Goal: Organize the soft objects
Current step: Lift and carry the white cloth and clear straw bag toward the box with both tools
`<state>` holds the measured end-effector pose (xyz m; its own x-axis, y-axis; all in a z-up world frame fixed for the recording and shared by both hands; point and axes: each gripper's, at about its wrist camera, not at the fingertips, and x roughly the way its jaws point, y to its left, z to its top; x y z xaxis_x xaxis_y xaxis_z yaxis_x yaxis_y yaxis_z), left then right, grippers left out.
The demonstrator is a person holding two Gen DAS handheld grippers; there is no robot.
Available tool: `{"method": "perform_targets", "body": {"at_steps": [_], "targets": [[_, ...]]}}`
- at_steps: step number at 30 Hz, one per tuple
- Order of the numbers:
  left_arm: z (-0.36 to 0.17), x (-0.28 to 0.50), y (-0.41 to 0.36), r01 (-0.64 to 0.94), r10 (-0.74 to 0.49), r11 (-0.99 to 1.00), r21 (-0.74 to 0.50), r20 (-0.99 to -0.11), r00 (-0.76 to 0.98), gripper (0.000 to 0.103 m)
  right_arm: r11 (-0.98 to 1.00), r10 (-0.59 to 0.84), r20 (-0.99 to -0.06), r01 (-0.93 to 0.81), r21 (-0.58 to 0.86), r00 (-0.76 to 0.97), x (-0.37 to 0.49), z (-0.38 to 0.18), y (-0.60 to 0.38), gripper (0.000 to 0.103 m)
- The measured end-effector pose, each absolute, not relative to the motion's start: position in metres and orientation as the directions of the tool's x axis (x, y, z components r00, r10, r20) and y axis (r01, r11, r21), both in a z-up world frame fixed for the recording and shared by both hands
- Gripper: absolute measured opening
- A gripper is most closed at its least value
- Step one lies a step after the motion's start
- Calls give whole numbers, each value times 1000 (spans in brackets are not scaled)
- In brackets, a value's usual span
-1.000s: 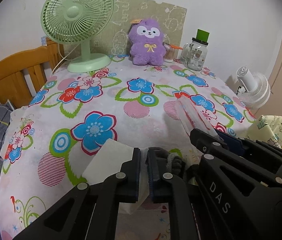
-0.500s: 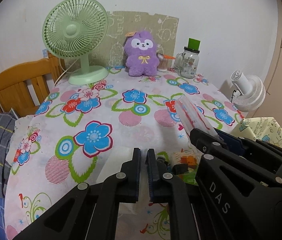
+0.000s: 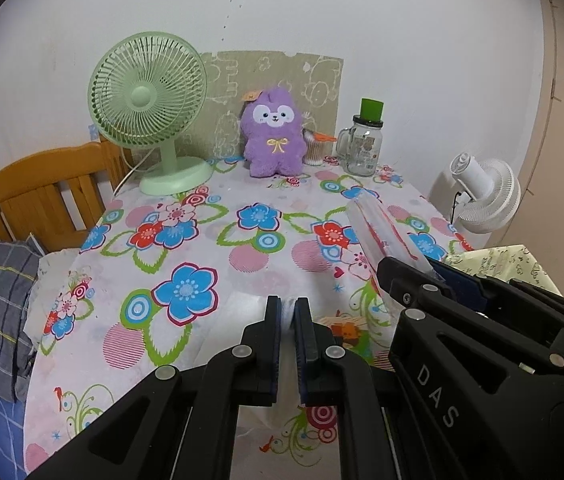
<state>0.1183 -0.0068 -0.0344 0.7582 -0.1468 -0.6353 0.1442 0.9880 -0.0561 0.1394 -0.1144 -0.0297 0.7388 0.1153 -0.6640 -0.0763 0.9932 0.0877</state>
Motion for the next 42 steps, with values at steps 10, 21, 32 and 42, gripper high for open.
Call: {"method": "perform_targets", "body": {"at_steps": [10, 21, 32, 42], "targets": [[-11, 104, -20, 152, -145, 988, -40, -604, 783, 3, 993, 119, -631, -80, 90, 767, 122, -5, -129, 22], [4, 88, -36, 160, -147, 987, -29, -581, 801, 3, 992, 121, -604, -79, 97, 788, 106, 11, -146, 22], [10, 77, -66, 181, -156, 983, -12, -565, 810, 3, 993, 112, -587, -67, 98, 802, 94, 17, -174, 22], [11, 75, -105, 221, -187, 975, -7, -563, 805, 3, 995, 80, -583, -31, 94, 809, 88, 18, -214, 22]]}}
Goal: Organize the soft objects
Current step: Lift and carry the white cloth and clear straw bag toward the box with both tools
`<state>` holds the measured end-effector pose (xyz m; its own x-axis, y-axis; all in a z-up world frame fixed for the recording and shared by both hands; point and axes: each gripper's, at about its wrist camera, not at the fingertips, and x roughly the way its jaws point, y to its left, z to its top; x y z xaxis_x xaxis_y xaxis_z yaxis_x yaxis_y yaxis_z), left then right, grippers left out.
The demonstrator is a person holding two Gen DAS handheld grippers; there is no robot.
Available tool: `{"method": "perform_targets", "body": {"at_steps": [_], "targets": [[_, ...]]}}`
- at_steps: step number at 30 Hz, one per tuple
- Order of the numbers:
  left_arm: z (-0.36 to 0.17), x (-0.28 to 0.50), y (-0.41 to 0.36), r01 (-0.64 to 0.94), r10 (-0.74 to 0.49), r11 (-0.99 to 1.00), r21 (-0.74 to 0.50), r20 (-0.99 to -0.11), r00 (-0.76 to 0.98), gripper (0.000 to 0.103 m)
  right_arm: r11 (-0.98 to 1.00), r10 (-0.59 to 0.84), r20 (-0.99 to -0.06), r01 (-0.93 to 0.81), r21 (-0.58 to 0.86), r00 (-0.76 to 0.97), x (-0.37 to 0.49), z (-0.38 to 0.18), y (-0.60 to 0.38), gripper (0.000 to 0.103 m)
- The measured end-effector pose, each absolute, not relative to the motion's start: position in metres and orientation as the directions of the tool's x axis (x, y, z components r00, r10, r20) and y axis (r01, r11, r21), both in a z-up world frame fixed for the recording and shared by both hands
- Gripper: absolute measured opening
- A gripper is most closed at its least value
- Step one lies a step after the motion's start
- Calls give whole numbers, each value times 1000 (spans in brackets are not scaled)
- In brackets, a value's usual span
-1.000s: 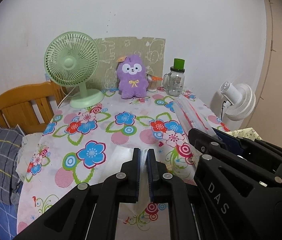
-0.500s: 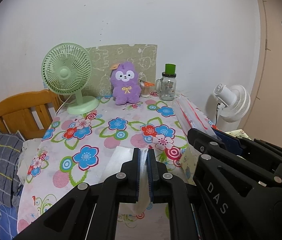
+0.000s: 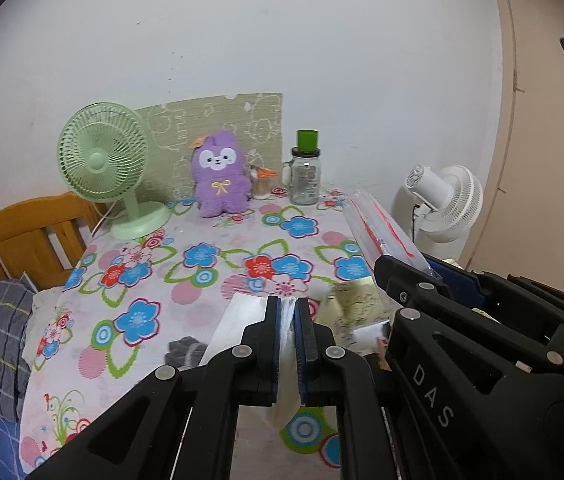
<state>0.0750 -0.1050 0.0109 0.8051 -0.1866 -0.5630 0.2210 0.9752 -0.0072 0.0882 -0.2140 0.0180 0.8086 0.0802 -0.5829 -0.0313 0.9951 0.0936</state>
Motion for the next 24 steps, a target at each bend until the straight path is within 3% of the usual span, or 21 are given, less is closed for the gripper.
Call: {"method": "perform_targets", "body": {"at_steps": [24], "targets": [[8, 77, -193, 342, -268, 940, 24, -568, 778, 3, 993, 1, -573, 66, 96, 820, 80, 13, -299, 22]]}}
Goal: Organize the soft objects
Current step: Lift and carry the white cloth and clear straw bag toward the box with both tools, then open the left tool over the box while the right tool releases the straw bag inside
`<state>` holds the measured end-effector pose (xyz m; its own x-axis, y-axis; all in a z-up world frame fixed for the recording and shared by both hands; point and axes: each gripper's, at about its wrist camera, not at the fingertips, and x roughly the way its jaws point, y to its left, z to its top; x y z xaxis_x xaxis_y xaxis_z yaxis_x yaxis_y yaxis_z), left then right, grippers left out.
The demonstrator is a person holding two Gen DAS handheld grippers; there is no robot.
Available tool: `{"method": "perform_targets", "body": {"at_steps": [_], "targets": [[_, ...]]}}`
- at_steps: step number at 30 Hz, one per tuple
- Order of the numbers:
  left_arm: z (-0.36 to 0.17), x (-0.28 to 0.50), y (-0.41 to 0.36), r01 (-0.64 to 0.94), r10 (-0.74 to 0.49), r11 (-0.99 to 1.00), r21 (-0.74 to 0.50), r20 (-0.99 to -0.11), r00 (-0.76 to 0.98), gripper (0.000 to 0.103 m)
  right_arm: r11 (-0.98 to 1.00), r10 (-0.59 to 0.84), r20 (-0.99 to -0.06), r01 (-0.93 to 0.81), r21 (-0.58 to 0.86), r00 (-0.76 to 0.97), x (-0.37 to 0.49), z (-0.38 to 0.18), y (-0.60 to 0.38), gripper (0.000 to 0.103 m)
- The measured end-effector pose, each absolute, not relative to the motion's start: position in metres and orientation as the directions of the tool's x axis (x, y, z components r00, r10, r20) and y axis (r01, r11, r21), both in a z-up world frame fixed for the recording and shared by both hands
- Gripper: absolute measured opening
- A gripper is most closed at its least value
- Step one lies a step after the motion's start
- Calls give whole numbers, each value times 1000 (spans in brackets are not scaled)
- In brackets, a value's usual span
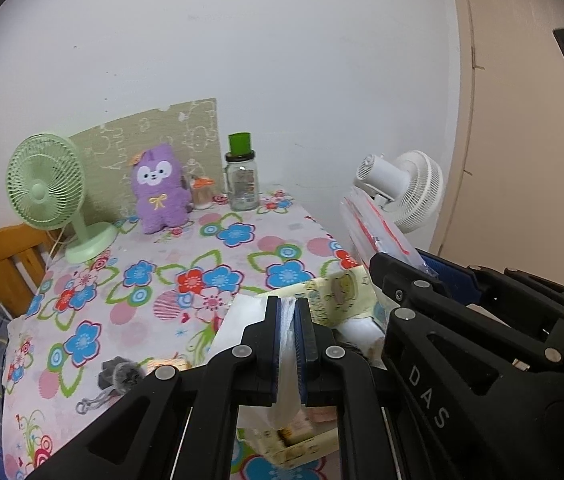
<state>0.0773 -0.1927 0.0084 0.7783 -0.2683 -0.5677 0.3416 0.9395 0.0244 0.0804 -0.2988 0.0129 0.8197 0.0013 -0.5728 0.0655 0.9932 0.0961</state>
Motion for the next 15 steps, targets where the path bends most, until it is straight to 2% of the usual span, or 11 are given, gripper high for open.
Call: {"method": "perform_targets", "body": {"at_steps": [15], "targets": [[-10, 94, -236, 416, -323, 909, 17, -603, 729, 4, 990, -26, -606, 104, 94, 795, 94, -8, -340, 22]]}}
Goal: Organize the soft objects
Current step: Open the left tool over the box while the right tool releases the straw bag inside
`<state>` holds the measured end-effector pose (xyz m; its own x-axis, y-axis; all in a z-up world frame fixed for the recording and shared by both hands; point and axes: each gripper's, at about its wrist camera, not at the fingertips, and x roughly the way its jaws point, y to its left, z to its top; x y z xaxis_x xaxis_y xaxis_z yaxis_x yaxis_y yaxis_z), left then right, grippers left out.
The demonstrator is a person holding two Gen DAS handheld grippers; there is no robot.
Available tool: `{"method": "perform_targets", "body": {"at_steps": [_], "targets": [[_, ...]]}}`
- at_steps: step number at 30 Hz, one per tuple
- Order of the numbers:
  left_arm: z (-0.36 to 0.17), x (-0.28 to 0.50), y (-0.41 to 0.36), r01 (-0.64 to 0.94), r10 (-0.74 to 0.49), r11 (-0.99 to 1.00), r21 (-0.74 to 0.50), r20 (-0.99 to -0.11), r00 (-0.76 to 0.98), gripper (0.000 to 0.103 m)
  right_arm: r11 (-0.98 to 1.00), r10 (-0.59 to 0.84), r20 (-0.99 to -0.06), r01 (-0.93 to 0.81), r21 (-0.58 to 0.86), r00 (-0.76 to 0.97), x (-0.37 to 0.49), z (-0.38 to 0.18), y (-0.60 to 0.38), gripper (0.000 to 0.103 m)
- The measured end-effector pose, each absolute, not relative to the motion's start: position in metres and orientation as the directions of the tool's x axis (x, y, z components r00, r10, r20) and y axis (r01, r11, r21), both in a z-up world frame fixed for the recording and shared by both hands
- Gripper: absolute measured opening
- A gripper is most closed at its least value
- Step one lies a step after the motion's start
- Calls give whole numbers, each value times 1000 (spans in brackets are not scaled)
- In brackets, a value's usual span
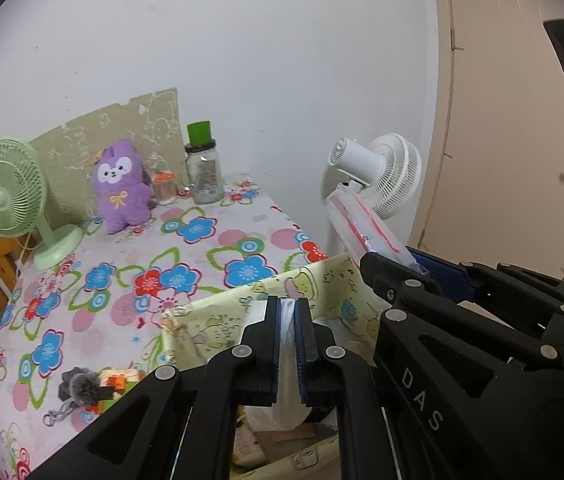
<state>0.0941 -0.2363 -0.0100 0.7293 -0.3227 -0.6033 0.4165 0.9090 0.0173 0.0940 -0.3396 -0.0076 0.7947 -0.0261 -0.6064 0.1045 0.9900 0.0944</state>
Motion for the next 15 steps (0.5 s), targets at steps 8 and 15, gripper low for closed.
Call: {"method": "perform_targets", "body": {"at_steps": [8, 15], "targets": [[-30, 106, -246, 419, -316, 908, 4, -649, 692, 31, 989, -25, -647, 112, 94, 762, 104, -28, -350, 22], [-39, 112, -244, 400, -279, 916, 26, -676, 682, 47, 990, 8, -670, 87, 109, 743, 112, -40, -349, 22]]}}
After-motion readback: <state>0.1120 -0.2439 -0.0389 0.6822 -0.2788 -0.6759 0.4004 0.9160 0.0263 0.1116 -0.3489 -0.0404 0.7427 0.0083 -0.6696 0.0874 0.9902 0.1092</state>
